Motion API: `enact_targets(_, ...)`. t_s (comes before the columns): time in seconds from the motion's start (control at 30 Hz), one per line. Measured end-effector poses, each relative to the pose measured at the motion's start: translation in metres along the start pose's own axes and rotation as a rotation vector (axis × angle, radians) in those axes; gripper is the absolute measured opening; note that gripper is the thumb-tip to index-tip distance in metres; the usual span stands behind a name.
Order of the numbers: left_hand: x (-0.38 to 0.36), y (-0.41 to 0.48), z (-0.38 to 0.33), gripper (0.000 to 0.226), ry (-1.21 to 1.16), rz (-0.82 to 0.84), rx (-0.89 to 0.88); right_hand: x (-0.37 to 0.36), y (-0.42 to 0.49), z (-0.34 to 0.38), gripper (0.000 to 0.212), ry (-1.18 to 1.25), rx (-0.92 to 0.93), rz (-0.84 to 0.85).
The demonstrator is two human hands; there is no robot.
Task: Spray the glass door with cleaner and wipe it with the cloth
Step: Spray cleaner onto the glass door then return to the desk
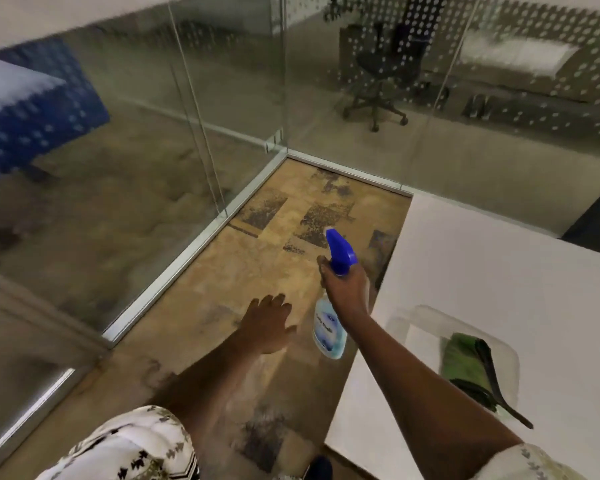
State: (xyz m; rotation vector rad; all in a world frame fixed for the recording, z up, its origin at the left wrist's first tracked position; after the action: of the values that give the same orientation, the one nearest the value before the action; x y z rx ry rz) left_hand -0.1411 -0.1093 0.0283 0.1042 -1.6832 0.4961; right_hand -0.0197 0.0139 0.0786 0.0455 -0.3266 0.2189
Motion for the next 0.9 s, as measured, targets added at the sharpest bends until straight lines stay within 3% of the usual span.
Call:
enact_targets(0.13, -0.001, -0.057, 0.075, 0.066, -0.019, -0.068, 0.156, -0.074, -0.050, 0.026, 0.020, 0.035, 0.046, 0.174)
enact_targets(0.3, -0.011, -0.149, 0.173, 0.066, -0.019, -0.124, 0.314, -0.164, -0.139, 0.058, 0.034, 0.058, 0.070, 0.327)
enact_targets(0.4, -0.016, -0.211, 0.235, 0.067, -0.046, -0.126, 0.422, -0.218, -0.202, 0.078, 0.019, 0.072, 0.072, 0.423)
enact_targets(0.73, -0.032, -0.412, 0.396, 0.066, -0.122, -0.197, 0.839, -0.368, -0.383, 0.145, 0.015, 0.109, 0.063, 0.752)
enact_targets(0.9, -0.023, -0.486, 0.456, 0.070, -0.177, -0.289, 1.034, -0.435, -0.456, 0.187, 0.011, 0.111, 0.174, 0.916)
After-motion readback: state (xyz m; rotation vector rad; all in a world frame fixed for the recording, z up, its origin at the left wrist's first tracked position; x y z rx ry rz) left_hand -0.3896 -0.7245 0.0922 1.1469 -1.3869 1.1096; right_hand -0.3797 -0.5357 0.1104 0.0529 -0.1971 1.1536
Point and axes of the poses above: each hand's wrist, its own y-axis towards the middle knuckle, its own x-axis out of the back of the hand, z = x × y, the point moved 1 cm from there along y, towards the middle knuckle, and after that the axes turned 9 degrees about -z, right-handed, at the moved point
